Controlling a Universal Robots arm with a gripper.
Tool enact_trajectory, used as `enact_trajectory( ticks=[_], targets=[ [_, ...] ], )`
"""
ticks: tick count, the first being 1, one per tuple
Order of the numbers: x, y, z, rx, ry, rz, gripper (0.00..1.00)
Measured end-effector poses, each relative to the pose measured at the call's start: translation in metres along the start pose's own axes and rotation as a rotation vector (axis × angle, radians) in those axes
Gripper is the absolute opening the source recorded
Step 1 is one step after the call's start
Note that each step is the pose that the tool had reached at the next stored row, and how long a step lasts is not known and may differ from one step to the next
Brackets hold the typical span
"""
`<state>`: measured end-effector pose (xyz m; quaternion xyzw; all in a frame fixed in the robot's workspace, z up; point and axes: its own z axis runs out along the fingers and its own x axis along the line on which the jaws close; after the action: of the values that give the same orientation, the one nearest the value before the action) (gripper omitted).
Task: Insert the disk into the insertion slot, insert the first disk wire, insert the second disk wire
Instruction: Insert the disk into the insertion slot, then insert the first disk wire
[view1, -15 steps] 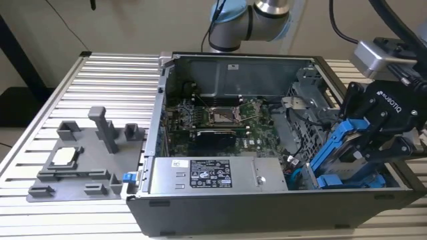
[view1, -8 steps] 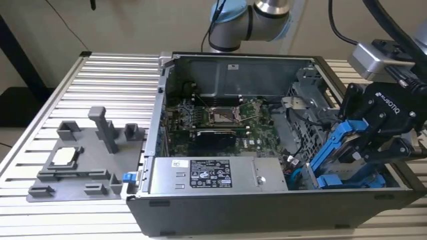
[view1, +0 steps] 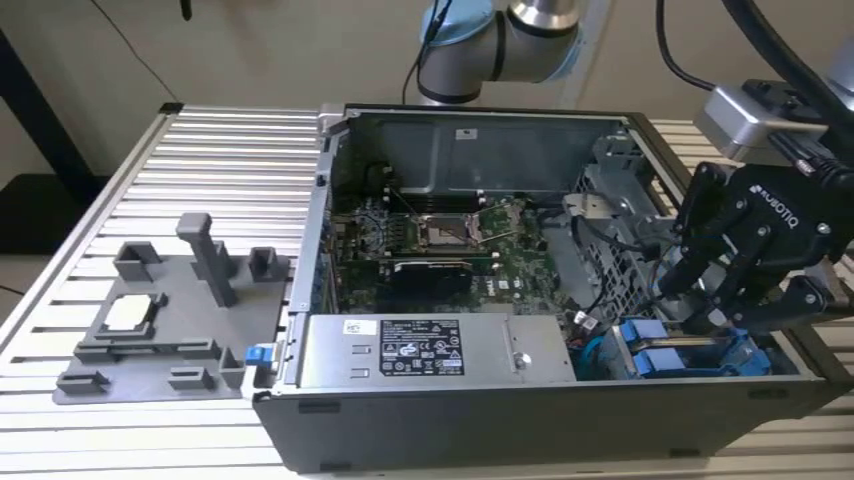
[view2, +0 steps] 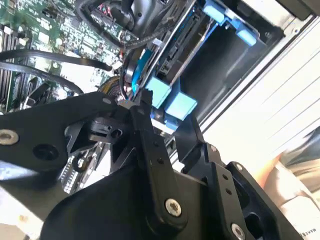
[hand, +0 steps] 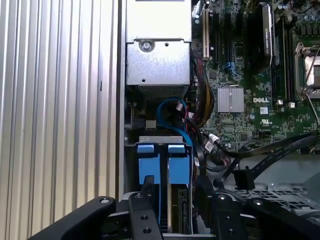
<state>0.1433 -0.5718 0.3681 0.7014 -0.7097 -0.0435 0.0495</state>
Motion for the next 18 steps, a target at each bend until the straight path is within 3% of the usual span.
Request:
enact_trajectory(
  ticks=[3, 9, 10, 11, 12, 13, 18],
  targets=[
    [0.0001, 0.0010, -0.0077, 0.0001, 0.0065, 0.001, 0.47],
    [-0.0001, 0.0043, -0.0316, 0.0019, 0.0114, 0.002, 0.47],
    [-0.0001, 0.0044, -0.0321, 0.0090, 0.0097, 0.002, 0.47],
    [-0.0001, 0.0046, -0.0320, 0.0345, -0.0088, 0.000, 0.47],
    [-0.0001, 0.0047, -0.0321, 0.0515, -0.0129, -0.001, 0.47],
    [-0.0001, 0.0047, -0.0318, 0.0627, -0.0162, -0.002, 0.47],
    [-0.0001, 0.0043, -0.0314, 0.0657, -0.0147, -0.003, 0.47]
  ],
)
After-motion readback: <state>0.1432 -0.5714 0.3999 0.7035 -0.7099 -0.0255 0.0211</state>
